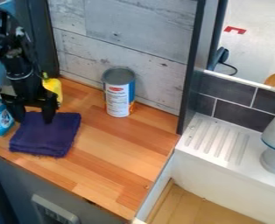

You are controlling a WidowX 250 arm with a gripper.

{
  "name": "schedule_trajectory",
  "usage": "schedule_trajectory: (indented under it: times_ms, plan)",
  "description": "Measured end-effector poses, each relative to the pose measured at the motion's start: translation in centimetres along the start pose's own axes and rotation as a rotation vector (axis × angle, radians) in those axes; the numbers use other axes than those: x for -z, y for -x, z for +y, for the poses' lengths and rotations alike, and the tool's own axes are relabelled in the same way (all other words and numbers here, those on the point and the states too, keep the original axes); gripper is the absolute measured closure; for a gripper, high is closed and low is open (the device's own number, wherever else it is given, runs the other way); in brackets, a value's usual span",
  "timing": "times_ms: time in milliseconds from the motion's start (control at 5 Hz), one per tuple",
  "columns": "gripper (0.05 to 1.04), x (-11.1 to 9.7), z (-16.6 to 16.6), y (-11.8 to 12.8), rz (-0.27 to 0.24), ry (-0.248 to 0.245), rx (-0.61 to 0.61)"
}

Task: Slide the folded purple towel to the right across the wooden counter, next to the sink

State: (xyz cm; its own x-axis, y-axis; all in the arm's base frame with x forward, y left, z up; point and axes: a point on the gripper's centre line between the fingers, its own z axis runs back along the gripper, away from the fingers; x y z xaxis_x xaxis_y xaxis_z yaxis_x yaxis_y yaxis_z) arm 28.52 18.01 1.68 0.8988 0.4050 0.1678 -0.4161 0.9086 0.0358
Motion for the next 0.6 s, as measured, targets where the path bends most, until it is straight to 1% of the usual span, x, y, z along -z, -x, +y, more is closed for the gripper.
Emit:
schedule_trajectory:
  times_ms: [200, 600]
  plan:
    - [0.084, 0.5, 0.1, 0.0, 0.004, -0.005, 0.012]
    - [0.084, 2.3, 0.3, 0.4, 0.031, -0.02, 0.013]
